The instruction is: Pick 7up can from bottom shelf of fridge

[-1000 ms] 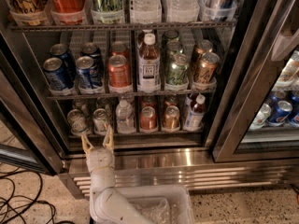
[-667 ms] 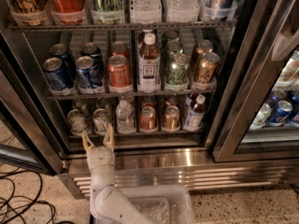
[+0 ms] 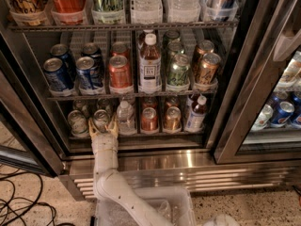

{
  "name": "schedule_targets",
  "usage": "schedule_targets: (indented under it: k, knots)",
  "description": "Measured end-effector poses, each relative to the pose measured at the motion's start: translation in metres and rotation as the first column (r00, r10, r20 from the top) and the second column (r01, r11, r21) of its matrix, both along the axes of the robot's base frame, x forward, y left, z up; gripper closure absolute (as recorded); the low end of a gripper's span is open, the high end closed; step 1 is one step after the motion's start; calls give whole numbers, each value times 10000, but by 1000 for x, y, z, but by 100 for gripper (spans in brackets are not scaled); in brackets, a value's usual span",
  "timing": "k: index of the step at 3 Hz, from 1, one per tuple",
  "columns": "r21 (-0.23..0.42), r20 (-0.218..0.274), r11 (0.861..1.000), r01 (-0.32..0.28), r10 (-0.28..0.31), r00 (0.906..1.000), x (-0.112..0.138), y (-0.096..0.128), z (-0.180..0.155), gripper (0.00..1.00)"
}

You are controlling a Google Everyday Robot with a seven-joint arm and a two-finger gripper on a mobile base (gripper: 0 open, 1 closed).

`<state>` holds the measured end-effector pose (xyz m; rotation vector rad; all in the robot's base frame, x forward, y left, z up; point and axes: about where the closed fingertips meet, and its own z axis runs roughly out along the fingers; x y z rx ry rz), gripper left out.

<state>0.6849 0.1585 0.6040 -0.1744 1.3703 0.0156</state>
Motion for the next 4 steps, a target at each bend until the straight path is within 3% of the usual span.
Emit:
schedule_targets:
  k: [3, 4]
  knots:
    - [-166, -211, 9991, -381, 377, 9991, 3, 3, -2, 99]
    - [-166, -210, 9991, -382, 378, 9991, 3, 3, 0, 100]
